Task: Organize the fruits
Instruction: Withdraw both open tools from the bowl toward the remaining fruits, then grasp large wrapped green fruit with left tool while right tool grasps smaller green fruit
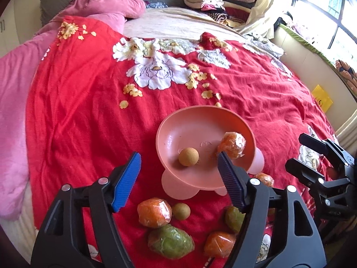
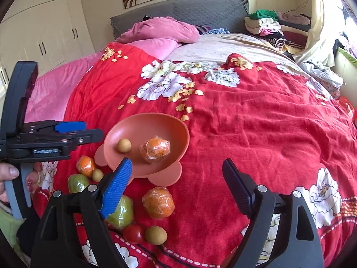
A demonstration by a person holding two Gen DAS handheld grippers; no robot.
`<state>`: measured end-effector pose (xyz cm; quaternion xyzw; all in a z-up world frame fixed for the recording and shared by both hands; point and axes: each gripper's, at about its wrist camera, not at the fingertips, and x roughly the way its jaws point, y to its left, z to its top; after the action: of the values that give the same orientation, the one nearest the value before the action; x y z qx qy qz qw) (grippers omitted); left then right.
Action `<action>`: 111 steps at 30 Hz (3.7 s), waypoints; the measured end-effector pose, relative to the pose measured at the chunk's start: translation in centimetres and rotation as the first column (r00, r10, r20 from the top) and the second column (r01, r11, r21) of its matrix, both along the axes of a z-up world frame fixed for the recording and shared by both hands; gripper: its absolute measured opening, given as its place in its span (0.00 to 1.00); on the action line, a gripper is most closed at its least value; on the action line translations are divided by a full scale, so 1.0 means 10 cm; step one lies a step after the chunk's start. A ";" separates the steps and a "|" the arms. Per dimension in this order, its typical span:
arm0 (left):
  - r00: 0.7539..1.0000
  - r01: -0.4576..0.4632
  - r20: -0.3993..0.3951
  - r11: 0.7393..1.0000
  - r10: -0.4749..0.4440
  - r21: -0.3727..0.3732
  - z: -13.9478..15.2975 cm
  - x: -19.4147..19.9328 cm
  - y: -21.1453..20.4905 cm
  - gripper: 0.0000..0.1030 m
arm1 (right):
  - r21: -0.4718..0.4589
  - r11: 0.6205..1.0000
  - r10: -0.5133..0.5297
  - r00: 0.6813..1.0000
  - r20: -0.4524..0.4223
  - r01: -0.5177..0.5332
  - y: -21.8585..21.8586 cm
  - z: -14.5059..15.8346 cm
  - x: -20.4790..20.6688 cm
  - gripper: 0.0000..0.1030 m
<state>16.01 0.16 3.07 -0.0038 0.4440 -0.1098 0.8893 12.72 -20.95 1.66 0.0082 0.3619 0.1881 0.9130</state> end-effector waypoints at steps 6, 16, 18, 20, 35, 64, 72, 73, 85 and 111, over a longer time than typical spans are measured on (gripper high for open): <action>0.999 -0.013 0.036 1.000 0.013 0.004 0.14 -0.13 0.06 0.76 | 0.007 1.000 -0.020 1.000 0.018 0.020 -0.07 0.09 -0.07 0.85; 0.998 -0.040 0.047 0.999 0.041 -0.003 0.20 -0.27 0.17 0.84 | 0.014 1.000 -0.021 0.999 0.037 0.020 -0.07 0.18 -0.20 0.89; 0.998 -0.044 0.044 0.999 0.044 -0.006 0.19 -0.30 0.20 0.84 | 0.013 1.000 -0.016 0.999 0.036 0.016 -0.06 0.18 -0.22 0.89; 0.998 -0.045 0.042 0.999 0.045 -0.002 0.18 -0.33 0.22 0.85 | 0.011 1.000 -0.009 0.999 0.036 0.009 -0.03 0.18 -0.25 0.90; 0.998 -0.056 0.030 0.998 0.055 0.027 0.06 -0.60 0.33 0.86 | -0.008 0.998 0.060 0.998 0.021 -0.060 0.18 0.13 -0.52 0.91; 0.998 -0.014 -0.061 0.996 0.019 0.084 -0.42 -0.93 0.34 0.86 | -0.058 0.988 0.139 0.988 -0.061 -0.143 0.46 -0.18 -0.80 0.91; 0.997 0.010 -0.073 0.997 -0.004 0.081 -0.48 -0.93 0.31 0.80 | -0.057 0.987 0.143 0.987 -0.077 -0.147 0.48 -0.21 -0.80 0.91; 0.997 0.014 -0.076 0.997 -0.008 0.080 -0.49 -0.93 0.30 0.79 | -0.057 0.987 0.145 0.986 -0.079 -0.149 0.49 -0.21 -0.80 0.91; 0.995 0.026 -0.097 0.997 -0.019 0.068 -0.61 -0.85 0.27 0.69 | -0.045 0.987 0.150 0.982 -0.112 -0.156 0.58 -0.30 -0.70 0.89; 0.995 0.041 -0.092 0.997 -0.035 0.068 -0.72 -0.67 0.19 0.59 | -0.058 0.976 0.188 0.946 -0.263 -0.211 0.84 -0.66 -0.18 0.38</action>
<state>9.28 2.07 -4.10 0.0308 0.4875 -0.1106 0.8655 10.93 -12.54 -4.96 -0.0434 0.4835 0.2612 0.8343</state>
